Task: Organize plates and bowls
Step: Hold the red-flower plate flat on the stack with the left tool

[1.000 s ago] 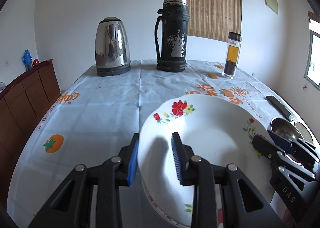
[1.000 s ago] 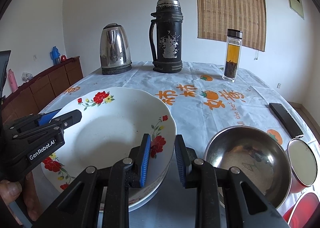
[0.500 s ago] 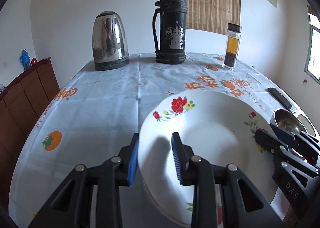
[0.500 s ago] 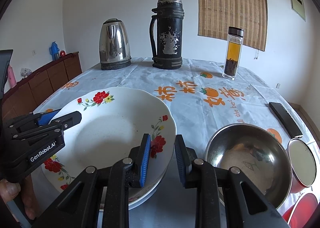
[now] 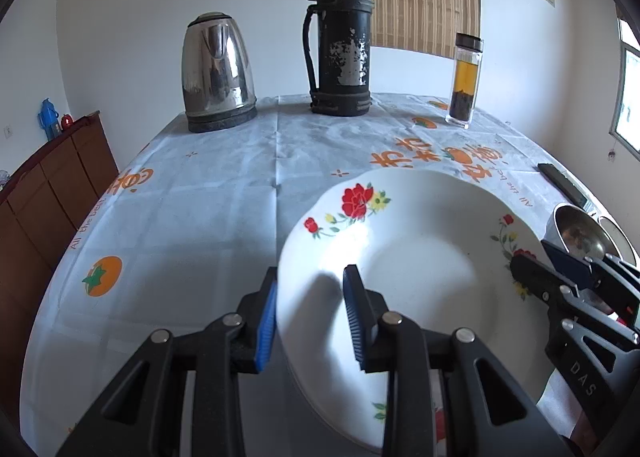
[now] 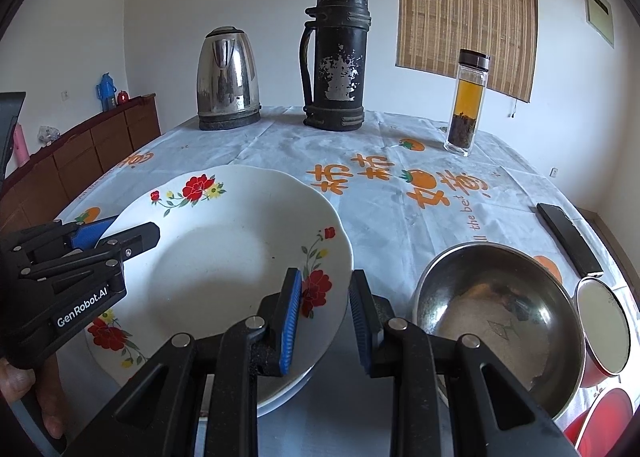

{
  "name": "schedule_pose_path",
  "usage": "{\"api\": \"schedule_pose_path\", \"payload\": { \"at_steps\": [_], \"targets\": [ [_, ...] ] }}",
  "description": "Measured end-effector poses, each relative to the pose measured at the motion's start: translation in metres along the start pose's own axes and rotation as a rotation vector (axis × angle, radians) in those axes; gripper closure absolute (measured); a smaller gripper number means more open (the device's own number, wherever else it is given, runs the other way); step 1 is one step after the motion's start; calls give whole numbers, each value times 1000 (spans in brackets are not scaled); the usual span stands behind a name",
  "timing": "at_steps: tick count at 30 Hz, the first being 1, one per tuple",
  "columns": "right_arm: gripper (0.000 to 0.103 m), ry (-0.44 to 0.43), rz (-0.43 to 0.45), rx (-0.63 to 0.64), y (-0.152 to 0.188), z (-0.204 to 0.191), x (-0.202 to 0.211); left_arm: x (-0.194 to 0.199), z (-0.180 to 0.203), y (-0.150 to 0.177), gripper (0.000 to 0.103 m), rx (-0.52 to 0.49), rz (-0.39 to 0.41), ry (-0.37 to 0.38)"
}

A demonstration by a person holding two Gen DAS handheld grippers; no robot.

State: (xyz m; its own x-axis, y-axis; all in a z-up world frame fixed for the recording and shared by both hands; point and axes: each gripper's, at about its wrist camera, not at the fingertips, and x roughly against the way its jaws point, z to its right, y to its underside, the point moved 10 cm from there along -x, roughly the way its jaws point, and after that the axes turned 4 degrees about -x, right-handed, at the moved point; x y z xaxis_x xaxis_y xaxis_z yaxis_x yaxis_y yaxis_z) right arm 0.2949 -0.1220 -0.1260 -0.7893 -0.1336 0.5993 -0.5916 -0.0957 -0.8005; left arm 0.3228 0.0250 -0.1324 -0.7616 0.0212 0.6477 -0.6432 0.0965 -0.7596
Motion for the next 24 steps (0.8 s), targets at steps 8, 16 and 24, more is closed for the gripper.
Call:
{"api": "schedule_pose_path", "payload": {
  "at_steps": [8, 16, 24],
  "targets": [
    [76, -3, -12, 14, 2, -4, -2, -5, -4, 5, 74, 15, -30, 3],
    [76, -3, -15, 18, 2, -5, -3, -8, -3, 9, 74, 14, -45, 2],
    [76, -4, -24, 23, 3, -6, -5, -11, -3, 11, 74, 15, -58, 5]
  ]
}}
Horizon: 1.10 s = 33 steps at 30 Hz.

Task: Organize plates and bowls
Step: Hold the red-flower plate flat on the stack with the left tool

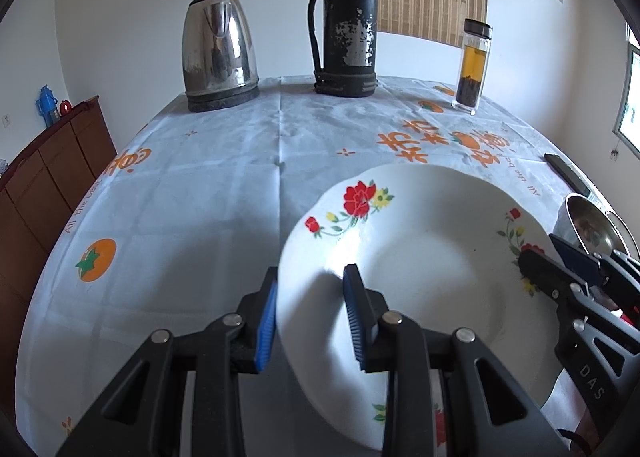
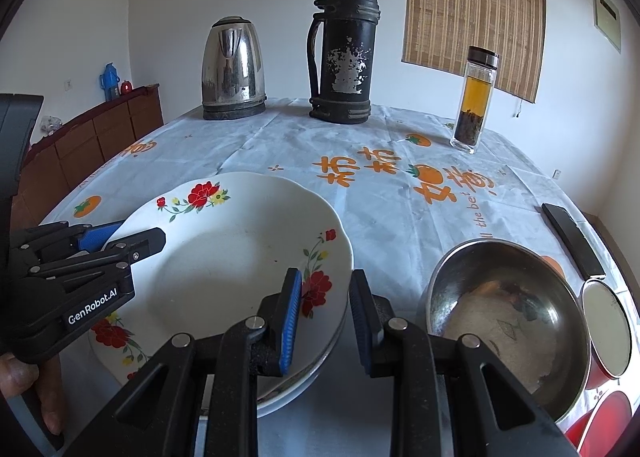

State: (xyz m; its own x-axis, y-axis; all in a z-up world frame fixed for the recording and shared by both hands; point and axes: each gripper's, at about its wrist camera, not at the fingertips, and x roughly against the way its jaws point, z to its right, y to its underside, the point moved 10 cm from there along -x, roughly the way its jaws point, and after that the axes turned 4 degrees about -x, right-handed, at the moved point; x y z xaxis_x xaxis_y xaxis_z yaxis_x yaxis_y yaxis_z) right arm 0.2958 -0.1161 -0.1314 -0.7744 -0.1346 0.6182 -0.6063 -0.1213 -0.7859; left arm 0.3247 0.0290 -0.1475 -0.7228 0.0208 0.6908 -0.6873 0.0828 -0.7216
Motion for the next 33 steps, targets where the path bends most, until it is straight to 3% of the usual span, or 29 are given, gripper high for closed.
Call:
{"api": "schedule_pose_path", "payload": {
  "at_steps": [33],
  "targets": [
    [74, 2, -12, 7, 3, -2, -4, 2, 1, 1, 72, -43, 6, -46]
  ]
}}
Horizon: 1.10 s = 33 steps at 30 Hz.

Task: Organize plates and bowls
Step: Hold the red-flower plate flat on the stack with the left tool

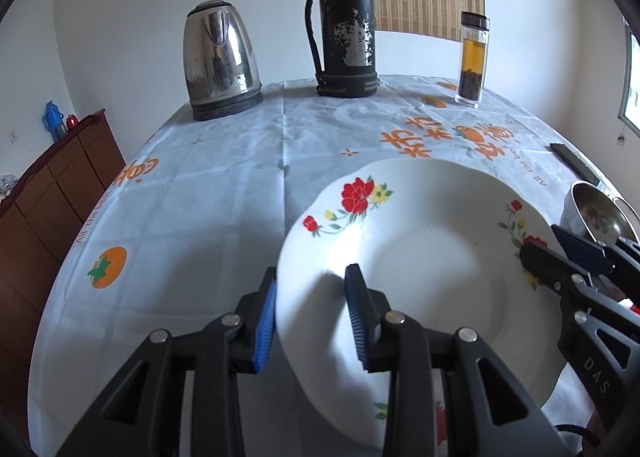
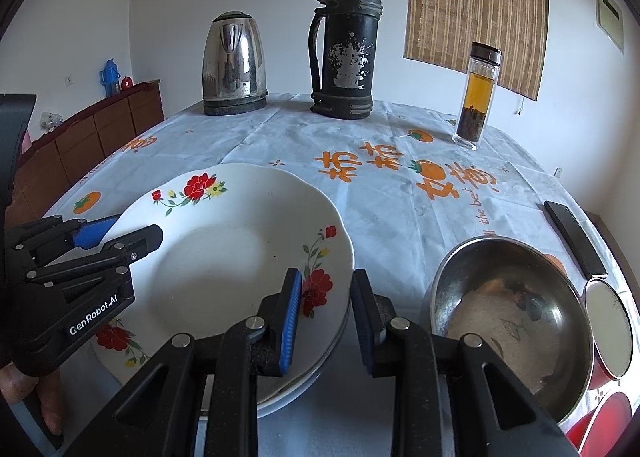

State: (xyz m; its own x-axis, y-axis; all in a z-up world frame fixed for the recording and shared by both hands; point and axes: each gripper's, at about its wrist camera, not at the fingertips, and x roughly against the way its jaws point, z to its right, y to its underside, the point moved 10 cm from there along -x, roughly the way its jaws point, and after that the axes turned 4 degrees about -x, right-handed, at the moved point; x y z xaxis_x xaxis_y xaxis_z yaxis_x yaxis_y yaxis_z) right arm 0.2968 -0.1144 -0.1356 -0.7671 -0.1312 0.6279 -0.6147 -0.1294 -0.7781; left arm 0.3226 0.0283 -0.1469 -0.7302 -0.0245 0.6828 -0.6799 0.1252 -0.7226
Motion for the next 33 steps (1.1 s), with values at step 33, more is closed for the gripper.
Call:
{"api": "schedule_pose_path", "payload": {
  "at_steps": [33],
  "targets": [
    [69, 12, 3, 15, 0, -2, 1, 8, 4, -5, 64, -27, 42, -21]
  ]
}}
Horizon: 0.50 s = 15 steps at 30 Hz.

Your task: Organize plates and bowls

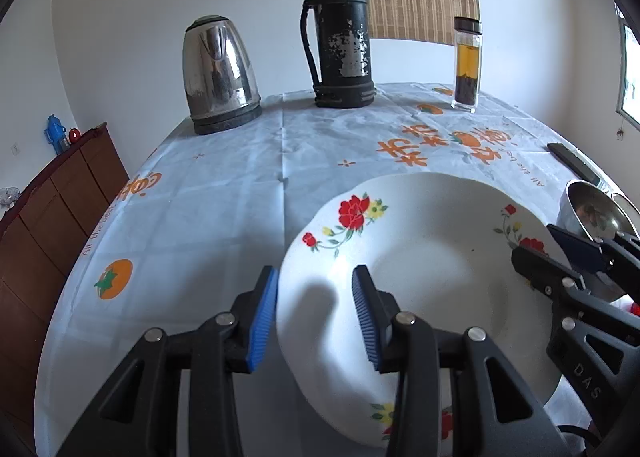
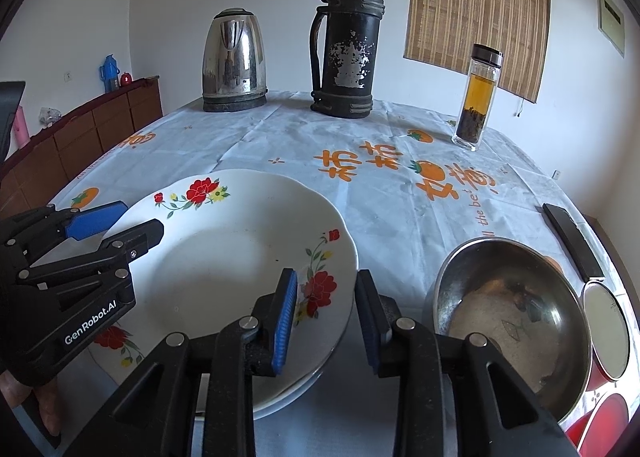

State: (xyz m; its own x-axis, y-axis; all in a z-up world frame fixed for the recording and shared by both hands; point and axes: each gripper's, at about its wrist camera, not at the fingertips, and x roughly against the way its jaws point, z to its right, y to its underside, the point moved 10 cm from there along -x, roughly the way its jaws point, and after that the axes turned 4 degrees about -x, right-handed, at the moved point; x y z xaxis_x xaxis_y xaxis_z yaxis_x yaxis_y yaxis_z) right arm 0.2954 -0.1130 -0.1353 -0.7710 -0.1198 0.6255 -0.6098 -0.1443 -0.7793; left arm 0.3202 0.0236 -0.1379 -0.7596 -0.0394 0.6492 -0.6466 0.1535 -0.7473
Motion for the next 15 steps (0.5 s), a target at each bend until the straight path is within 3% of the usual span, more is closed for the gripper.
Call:
{"api": "schedule_pose_path", "payload": {
  "at_steps": [5, 9, 15],
  "targets": [
    [68, -6, 6, 12, -1, -3, 1, 0, -1, 0, 61, 15, -3, 15],
    [47, -11, 71, 44, -7, -11, 13, 0, 0, 0, 60, 13, -6, 19],
    [45, -14, 83, 68, -10, -16, 14, 0, -4, -1, 53, 27, -1, 20]
  ]
}}
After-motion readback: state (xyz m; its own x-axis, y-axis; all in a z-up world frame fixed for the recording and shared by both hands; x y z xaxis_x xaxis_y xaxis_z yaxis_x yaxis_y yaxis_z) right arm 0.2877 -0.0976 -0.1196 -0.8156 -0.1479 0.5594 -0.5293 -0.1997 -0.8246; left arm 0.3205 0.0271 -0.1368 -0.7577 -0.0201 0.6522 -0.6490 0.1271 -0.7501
